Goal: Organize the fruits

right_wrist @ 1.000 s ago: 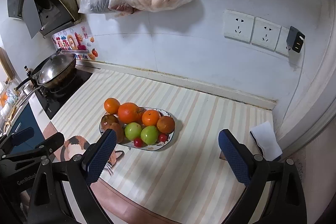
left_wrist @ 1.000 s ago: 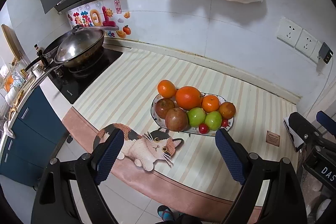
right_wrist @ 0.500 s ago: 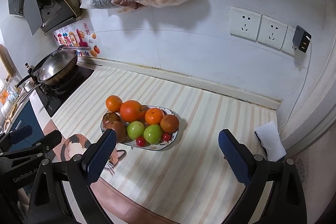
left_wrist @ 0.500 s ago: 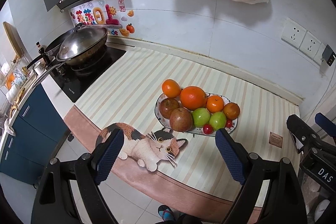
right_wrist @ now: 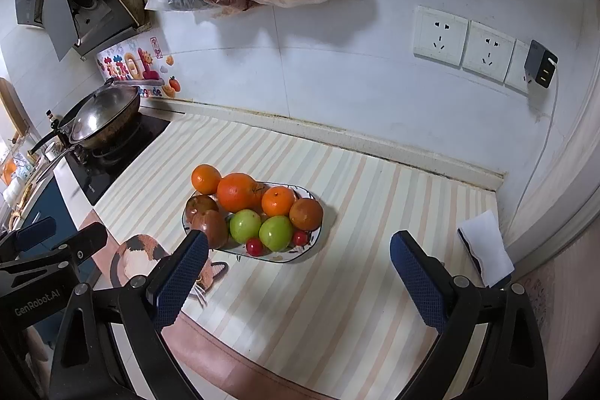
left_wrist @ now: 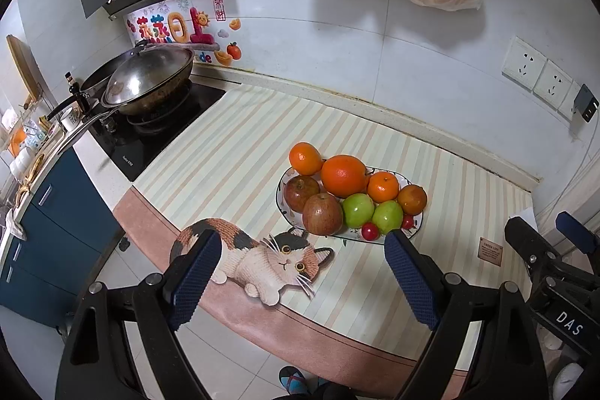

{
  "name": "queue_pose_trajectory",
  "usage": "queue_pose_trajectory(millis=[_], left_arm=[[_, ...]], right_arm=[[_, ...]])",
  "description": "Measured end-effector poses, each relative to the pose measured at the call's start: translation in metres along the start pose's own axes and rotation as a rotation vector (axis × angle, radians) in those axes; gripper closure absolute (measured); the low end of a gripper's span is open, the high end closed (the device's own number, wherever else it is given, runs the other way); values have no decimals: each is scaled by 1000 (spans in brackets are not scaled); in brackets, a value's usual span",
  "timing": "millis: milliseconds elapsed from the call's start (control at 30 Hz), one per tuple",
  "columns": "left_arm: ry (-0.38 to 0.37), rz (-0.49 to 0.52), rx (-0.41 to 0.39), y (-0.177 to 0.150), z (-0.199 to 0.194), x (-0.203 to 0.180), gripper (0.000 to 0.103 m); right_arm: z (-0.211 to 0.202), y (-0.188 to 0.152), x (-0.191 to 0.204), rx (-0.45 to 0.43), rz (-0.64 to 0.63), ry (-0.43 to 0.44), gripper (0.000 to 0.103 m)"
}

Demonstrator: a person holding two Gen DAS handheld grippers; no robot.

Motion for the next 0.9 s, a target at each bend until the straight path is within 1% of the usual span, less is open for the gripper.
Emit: queue_pose_trajectory(millis=[900], left_arm=[[2, -6, -17, -2, -5, -4, 14]], right_arm=[[-7, 2, 3, -17, -8, 17, 3]])
Point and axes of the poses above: each gripper's, at about its wrist camera, not at the fingertips, and z roughly the way its jaws point, x to its left, y to its top, the point moved 4 cm from there along z, roughly the way its jaws point, and after that the axes turned 8 degrees about x, right-handed, at the moved point
